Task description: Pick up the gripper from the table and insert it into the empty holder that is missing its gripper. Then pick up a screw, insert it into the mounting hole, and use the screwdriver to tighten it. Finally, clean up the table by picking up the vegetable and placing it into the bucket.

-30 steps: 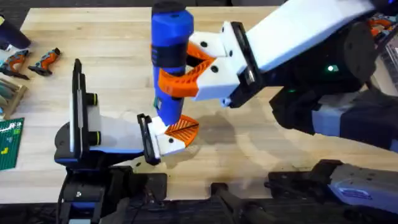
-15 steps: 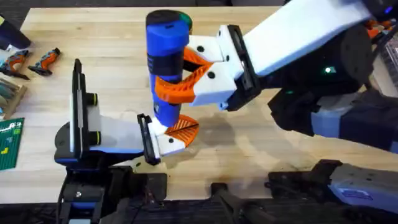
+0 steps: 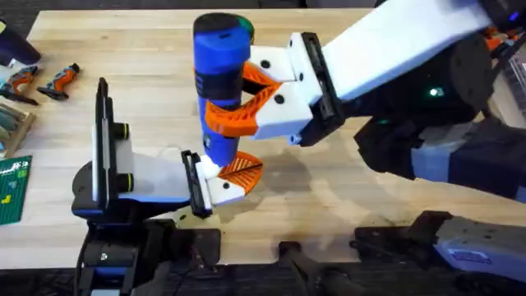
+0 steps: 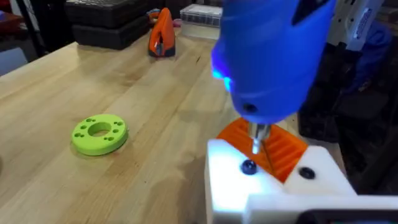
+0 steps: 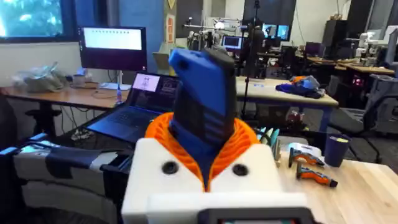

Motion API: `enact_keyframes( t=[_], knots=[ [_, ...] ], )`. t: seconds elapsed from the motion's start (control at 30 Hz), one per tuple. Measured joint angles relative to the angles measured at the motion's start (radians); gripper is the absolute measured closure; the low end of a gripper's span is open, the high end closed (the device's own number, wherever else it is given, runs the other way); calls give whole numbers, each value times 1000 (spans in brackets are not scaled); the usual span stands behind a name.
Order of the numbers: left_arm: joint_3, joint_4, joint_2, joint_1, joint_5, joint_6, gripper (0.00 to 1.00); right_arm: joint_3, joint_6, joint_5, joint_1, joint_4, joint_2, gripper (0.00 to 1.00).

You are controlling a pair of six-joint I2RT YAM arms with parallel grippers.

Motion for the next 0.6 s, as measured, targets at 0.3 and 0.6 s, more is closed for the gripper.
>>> enact_keyframes(
  t=[0.3,0.6],
  knots=[
    [0,0,0,0,0,0,987,0,-3,0,1,-1,0,975],
    [0,0,0,0,0,0,987,20,-5,0,6,-16,13,975]
  ],
)
